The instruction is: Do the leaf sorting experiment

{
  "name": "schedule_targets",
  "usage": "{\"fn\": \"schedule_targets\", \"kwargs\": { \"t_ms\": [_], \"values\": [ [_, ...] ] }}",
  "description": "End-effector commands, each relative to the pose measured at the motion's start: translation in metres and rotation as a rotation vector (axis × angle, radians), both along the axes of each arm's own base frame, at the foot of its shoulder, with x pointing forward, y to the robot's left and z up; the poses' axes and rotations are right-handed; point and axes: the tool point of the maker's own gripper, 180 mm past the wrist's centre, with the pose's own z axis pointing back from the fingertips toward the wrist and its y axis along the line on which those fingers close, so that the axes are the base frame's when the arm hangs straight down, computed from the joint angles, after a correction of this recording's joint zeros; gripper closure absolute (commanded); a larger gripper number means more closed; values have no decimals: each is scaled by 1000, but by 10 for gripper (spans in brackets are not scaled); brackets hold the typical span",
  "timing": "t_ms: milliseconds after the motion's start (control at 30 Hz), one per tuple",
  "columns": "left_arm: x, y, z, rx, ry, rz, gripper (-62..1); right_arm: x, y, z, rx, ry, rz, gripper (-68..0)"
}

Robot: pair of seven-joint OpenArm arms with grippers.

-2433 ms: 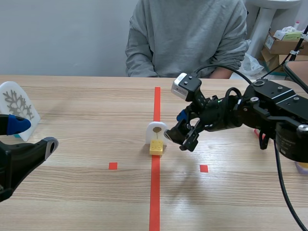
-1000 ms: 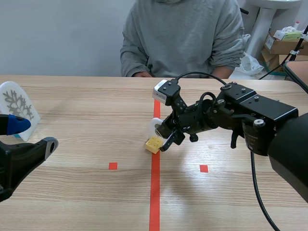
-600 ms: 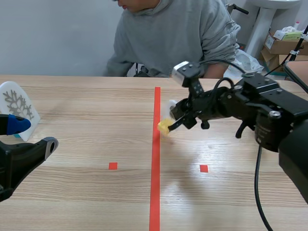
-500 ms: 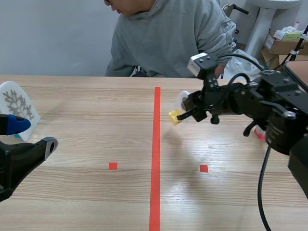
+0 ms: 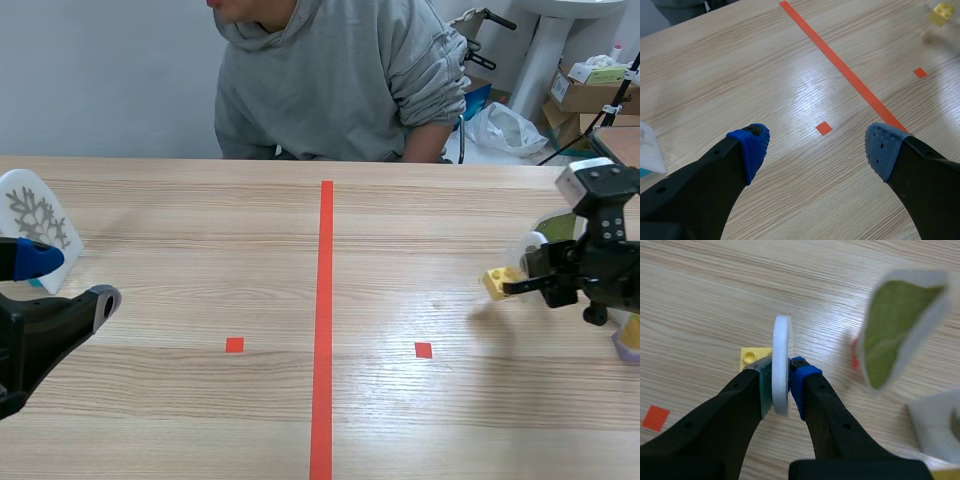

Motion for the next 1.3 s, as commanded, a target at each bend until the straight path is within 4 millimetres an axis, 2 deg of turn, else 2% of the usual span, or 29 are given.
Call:
{"fn": "schedule_targets", "kwargs": {
  "t_ms": [0,267,600,1000,1100,1267],
  "values": [
    [1,-4,6,-18,-20,-5,-428,2,-10,3,4,-7,-33,-11],
    [1,-4,6,-18,-20,-5,-428,-16,-42,-9,-4,52,-166,-11],
    [1,-4,6,-18,-20,-5,-428,-26,-61,-19,-57,112,-266,-11],
    [1,-4,6,-18,-20,-5,-428,-41,-56,-37,-67,155,-271,-15],
    [1,-4,6,-18,-20,-5,-428,-41,-56,-37,-70,154,-270,-71],
    [1,-4,6,-18,-20,-5,-428,-40,-56,-36,-69,148,-268,-228]
  ]
}}
